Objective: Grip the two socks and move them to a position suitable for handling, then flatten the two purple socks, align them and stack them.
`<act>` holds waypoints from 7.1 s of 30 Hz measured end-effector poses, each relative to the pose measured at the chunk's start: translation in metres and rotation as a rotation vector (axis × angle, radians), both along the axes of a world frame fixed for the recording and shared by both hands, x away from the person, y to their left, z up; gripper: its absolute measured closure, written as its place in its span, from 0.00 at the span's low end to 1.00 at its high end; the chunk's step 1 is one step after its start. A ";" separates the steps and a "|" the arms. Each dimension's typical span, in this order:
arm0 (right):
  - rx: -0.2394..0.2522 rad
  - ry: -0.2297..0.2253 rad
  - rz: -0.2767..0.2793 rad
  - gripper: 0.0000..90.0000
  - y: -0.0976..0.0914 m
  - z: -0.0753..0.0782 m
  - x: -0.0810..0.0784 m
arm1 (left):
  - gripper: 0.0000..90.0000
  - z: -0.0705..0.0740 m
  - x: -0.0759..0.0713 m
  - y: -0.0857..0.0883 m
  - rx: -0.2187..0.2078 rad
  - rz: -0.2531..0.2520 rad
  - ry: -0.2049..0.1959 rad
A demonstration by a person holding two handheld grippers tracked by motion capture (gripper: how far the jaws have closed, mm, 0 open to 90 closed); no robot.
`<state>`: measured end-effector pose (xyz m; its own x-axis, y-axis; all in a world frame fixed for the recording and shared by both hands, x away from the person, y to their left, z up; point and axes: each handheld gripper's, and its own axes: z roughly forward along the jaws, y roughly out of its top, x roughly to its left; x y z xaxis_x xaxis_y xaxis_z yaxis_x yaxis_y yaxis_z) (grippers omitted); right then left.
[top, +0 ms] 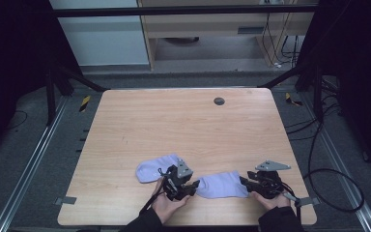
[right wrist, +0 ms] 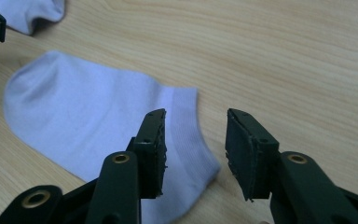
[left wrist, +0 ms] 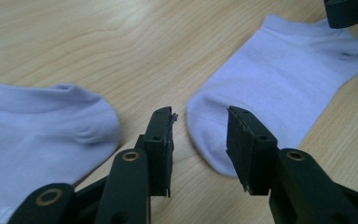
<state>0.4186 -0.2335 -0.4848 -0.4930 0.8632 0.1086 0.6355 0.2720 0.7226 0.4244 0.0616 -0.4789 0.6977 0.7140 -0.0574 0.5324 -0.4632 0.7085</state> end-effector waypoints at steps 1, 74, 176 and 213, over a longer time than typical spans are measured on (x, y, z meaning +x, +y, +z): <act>0.001 0.007 -0.002 0.66 -0.001 -0.001 -0.001 | 0.69 -0.002 0.000 -0.002 0.003 -0.002 0.005; 0.002 0.016 0.177 0.86 0.070 -0.008 -0.012 | 0.86 -0.003 -0.019 0.072 0.096 0.009 0.043; 0.049 -0.061 0.148 0.96 0.183 0.025 0.058 | 0.97 0.028 0.022 0.155 -0.011 0.260 -0.017; 0.058 -0.084 0.148 0.96 0.087 0.050 -0.014 | 0.97 0.041 -0.017 0.078 -0.007 0.037 -0.024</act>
